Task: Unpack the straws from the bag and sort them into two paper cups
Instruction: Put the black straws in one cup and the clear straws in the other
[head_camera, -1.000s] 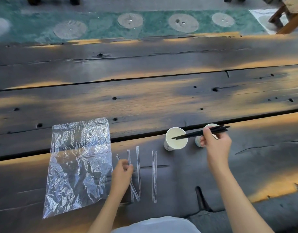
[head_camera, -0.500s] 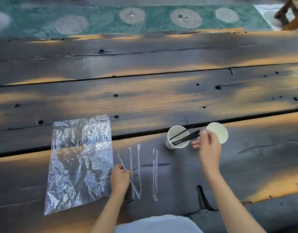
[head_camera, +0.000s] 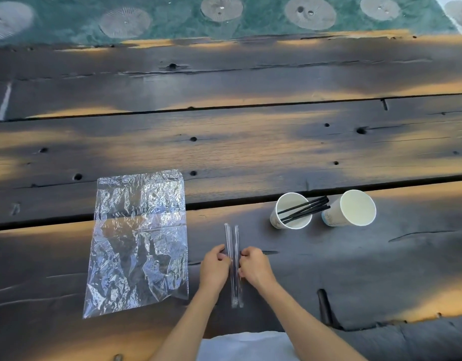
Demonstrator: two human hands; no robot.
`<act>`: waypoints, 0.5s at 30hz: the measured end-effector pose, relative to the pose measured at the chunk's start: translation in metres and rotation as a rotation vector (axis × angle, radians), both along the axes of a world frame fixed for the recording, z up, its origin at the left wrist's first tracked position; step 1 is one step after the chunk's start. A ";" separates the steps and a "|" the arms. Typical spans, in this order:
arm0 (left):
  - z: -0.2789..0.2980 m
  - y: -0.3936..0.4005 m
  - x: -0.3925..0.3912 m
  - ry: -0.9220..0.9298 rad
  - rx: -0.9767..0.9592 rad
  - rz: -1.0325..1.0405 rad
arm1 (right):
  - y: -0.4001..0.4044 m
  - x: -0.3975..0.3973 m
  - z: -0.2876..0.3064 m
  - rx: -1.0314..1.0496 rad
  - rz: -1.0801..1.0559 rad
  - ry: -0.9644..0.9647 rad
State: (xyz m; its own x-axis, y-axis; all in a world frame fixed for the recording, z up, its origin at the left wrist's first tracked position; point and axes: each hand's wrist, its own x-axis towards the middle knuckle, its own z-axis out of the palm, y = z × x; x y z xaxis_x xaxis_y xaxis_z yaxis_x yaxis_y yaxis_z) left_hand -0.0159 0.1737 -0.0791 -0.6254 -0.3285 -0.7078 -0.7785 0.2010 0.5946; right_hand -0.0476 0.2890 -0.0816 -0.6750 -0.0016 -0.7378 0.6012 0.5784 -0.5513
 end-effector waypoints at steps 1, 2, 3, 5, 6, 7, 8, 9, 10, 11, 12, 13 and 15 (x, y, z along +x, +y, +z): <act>-0.006 0.003 0.000 -0.002 0.015 0.003 | -0.004 0.000 0.001 0.008 0.017 0.001; -0.013 0.005 0.001 0.004 0.023 0.001 | -0.008 0.000 0.001 0.012 0.033 0.003; -0.012 0.008 0.002 0.015 0.024 0.007 | -0.011 0.001 0.001 0.017 0.044 0.008; 0.000 0.013 0.001 0.050 0.045 0.047 | -0.013 0.000 0.002 0.021 0.040 0.008; -0.001 0.015 0.002 0.069 0.066 0.063 | -0.013 -0.001 0.002 0.020 0.035 0.001; 0.001 0.016 0.003 0.082 0.087 0.071 | -0.011 -0.002 0.003 0.006 0.020 -0.003; 0.005 0.016 0.002 0.095 0.098 0.079 | -0.010 -0.003 0.005 -0.035 -0.011 -0.017; 0.005 0.015 0.002 0.096 0.099 0.088 | -0.008 -0.003 0.006 -0.095 -0.044 -0.040; 0.006 0.014 0.002 0.094 0.109 0.095 | -0.006 -0.003 0.008 -0.154 -0.071 -0.060; 0.007 0.013 0.002 0.081 0.110 0.095 | -0.005 -0.003 0.011 -0.208 -0.090 -0.075; 0.006 0.012 0.003 0.061 0.101 0.096 | -0.003 -0.002 0.012 -0.240 -0.100 -0.082; 0.005 0.011 0.004 0.043 0.094 0.101 | -0.003 -0.001 0.013 -0.256 -0.110 -0.090; 0.005 0.011 0.006 0.014 0.065 0.118 | -0.005 0.001 0.013 -0.239 -0.120 -0.105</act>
